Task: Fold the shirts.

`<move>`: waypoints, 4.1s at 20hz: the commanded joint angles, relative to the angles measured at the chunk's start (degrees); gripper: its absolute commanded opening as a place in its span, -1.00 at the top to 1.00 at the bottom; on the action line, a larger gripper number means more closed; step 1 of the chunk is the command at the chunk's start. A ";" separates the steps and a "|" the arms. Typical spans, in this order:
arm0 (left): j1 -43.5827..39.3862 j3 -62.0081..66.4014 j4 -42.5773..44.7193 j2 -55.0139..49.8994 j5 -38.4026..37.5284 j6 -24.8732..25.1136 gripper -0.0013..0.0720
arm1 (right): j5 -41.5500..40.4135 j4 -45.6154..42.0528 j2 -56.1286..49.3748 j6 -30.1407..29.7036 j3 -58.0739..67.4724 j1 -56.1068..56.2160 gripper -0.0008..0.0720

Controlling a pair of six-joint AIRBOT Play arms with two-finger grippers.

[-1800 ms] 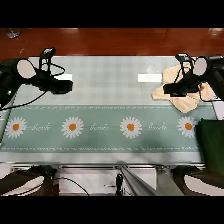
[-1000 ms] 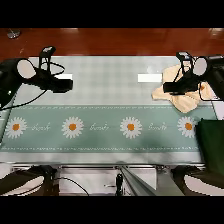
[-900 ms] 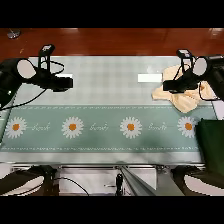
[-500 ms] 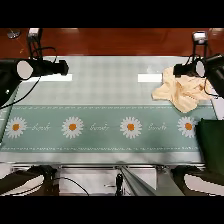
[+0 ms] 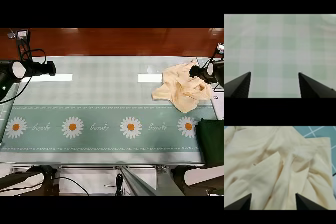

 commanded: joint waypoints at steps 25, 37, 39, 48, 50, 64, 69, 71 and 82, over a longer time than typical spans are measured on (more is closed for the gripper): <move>1.77 -24.39 -19.34 43.54 -22.93 8.66 -0.95 | 17.44 36.30 40.87 -31.91 30.10 15.15 0.93; 1.79 -27.36 -23.61 44.48 -16.46 8.68 -0.95 | 9.77 39.15 40.22 -24.94 -16.39 50.29 0.92; 1.77 -27.36 -23.65 43.71 -16.46 8.66 -0.95 | 1.18 46.05 35.52 -24.11 -24.79 53.90 0.92; 1.79 -27.36 -28.89 34.53 -30.42 9.88 -0.95 | 12.59 55.84 25.11 -32.11 -18.38 46.95 -0.74; 1.81 -27.67 -29.03 31.17 -33.09 10.88 -0.95 | 19.02 47.41 32.24 -29.57 -17.64 34.49 -0.74; -2.43 -34.67 -86.01 4.11 -29.90 64.87 -0.95 | 27.02 53.64 61.09 -38.27 -62.31 -5.66 -0.72; -8.50 -26.47 -81.61 -3.48 -33.18 64.41 0.39 | 26.34 54.71 60.63 -38.84 -66.01 -5.42 -0.72; -8.07 -23.96 -78.82 -4.02 -34.62 64.35 0.90 | 26.38 57.59 58.82 -39.43 -66.05 -2.08 -0.72; -7.34 -22.36 -76.63 -4.00 -34.53 58.97 0.90 | 9.25 75.30 40.65 -44.46 -63.19 25.20 -0.71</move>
